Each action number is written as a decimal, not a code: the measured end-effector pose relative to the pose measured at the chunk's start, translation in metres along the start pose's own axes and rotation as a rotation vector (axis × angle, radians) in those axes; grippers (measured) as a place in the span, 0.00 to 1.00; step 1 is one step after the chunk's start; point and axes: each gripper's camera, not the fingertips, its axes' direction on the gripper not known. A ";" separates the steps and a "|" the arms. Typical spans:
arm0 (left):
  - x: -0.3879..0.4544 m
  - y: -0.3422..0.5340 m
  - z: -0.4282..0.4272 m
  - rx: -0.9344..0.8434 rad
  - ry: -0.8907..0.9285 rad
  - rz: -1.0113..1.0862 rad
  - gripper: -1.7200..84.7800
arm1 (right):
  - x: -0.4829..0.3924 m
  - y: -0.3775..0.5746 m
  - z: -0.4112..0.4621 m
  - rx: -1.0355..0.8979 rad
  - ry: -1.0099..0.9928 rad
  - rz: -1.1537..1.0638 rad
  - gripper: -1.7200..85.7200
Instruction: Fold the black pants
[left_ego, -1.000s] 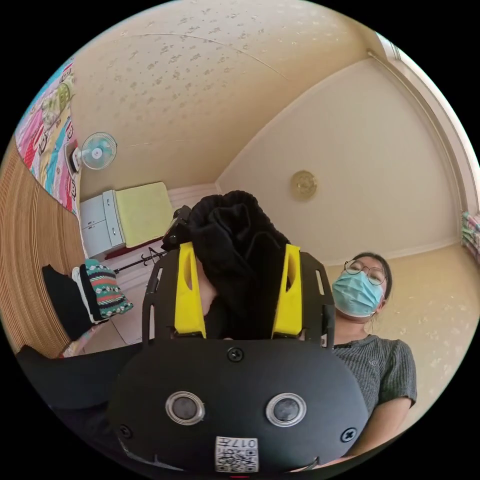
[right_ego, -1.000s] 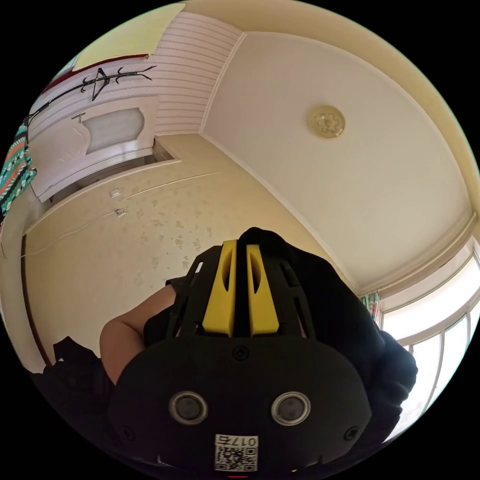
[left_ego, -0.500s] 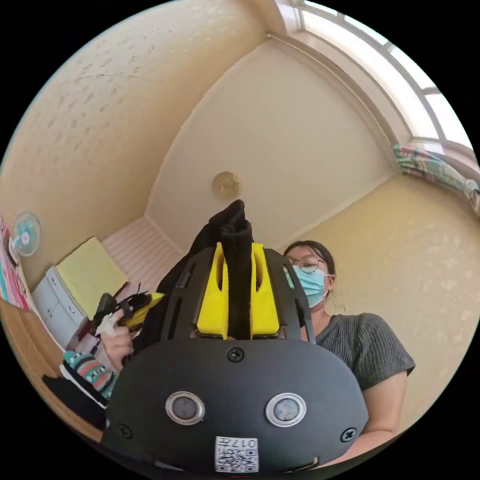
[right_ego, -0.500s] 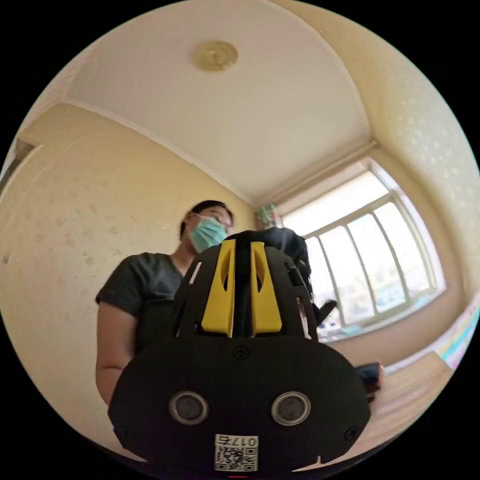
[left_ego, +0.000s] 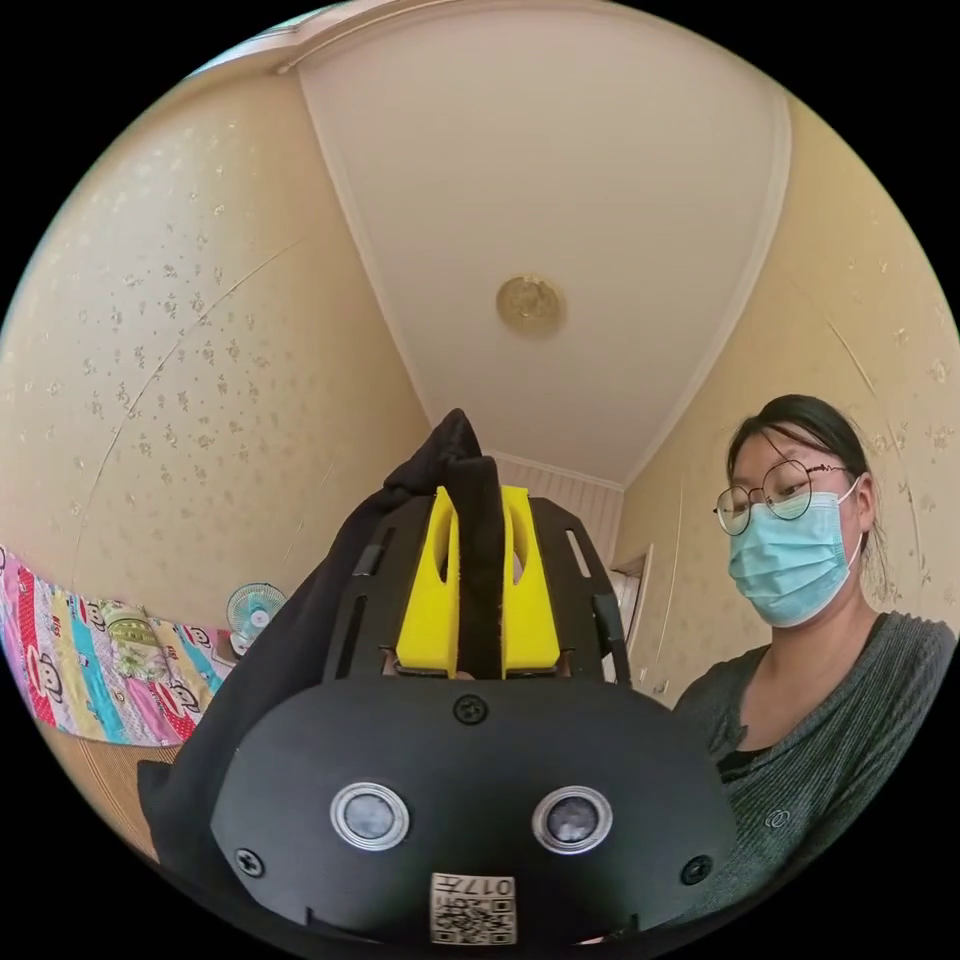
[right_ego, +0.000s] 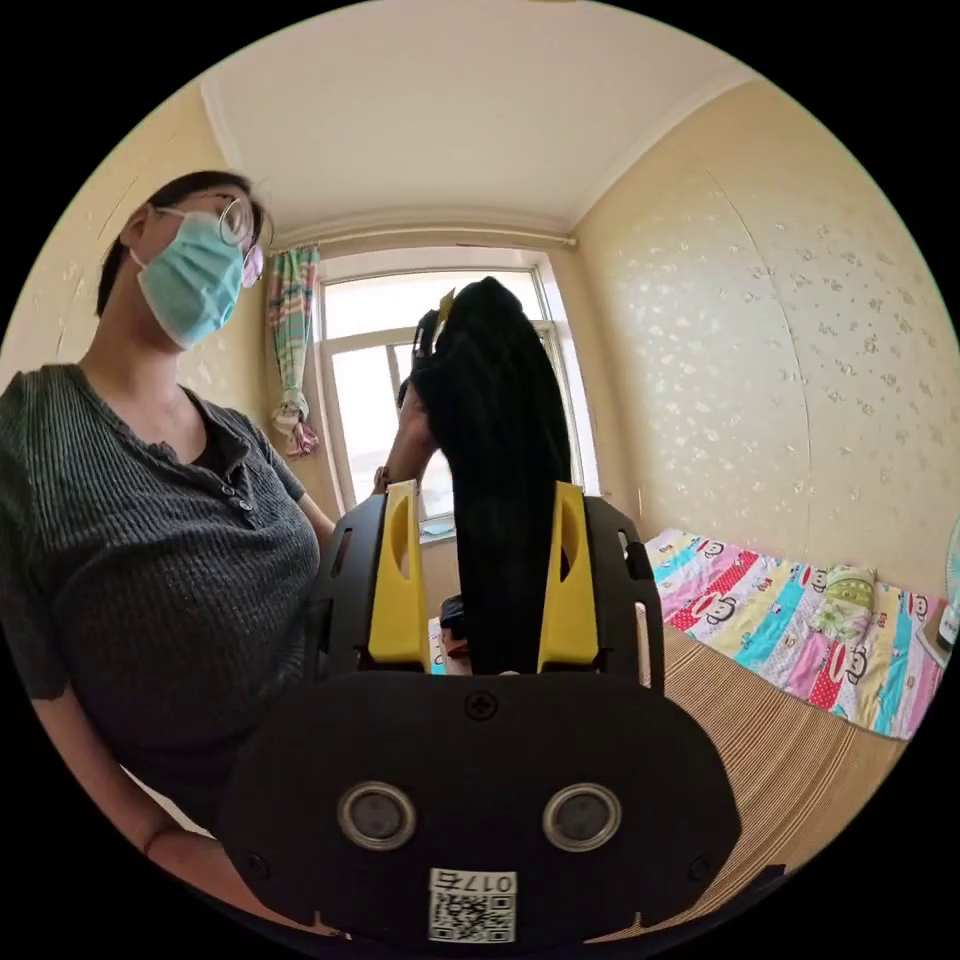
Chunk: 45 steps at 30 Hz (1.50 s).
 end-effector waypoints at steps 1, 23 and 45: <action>0.003 -0.001 0.004 -0.004 0.009 0.001 0.09 | -0.009 0.002 0.014 -0.020 0.070 0.009 0.24; 0.104 -0.148 0.002 -0.462 -0.336 0.300 0.09 | -0.012 -0.230 0.021 -0.068 0.427 -0.202 0.07; -0.298 -0.257 0.081 -0.288 -0.710 -0.192 0.11 | 0.460 -0.369 0.072 -0.340 0.741 0.220 0.07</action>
